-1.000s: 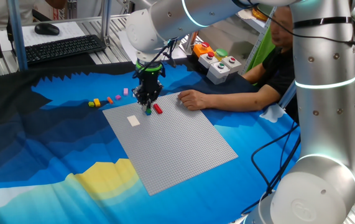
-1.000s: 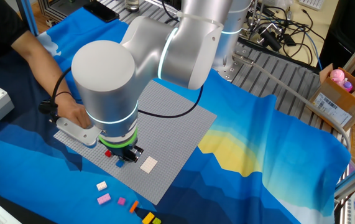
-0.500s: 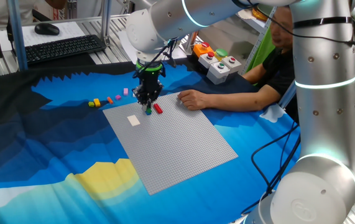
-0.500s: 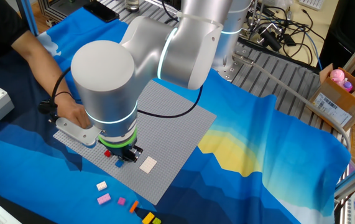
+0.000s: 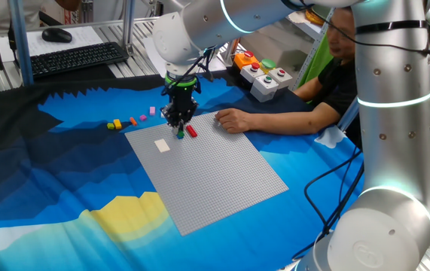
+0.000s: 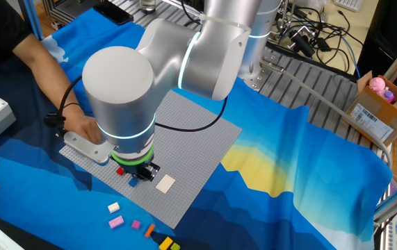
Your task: Stack small Lego blocks one on top of the other
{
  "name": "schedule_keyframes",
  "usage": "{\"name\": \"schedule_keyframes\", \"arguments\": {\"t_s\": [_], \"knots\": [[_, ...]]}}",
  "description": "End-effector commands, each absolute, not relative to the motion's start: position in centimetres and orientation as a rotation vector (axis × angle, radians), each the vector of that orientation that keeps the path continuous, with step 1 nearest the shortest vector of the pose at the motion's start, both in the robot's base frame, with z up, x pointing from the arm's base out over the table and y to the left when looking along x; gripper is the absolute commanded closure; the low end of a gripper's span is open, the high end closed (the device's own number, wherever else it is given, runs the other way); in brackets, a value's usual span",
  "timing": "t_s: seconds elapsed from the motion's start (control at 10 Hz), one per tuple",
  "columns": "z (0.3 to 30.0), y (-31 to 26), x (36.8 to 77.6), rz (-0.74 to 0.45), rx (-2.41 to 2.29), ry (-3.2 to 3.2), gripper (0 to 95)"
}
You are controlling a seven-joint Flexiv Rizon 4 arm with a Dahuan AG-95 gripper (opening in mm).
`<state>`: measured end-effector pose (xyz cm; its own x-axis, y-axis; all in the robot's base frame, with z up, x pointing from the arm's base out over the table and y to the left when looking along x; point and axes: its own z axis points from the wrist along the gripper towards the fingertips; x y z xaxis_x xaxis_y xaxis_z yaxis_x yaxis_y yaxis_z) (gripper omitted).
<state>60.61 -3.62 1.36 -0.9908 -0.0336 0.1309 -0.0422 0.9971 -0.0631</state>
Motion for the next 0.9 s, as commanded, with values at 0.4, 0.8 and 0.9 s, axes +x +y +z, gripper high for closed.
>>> {"name": "schedule_keyframes", "arguments": {"t_s": [0.4,0.8,0.9], "knots": [[1.37,-3.73,60.69,0.094,0.047,-3.004,95.0],[1.98,-3.98,60.63,0.05,0.005,-3.006,95.0],[2.11,-4.01,60.66,0.043,0.003,-3.009,95.0]]}}
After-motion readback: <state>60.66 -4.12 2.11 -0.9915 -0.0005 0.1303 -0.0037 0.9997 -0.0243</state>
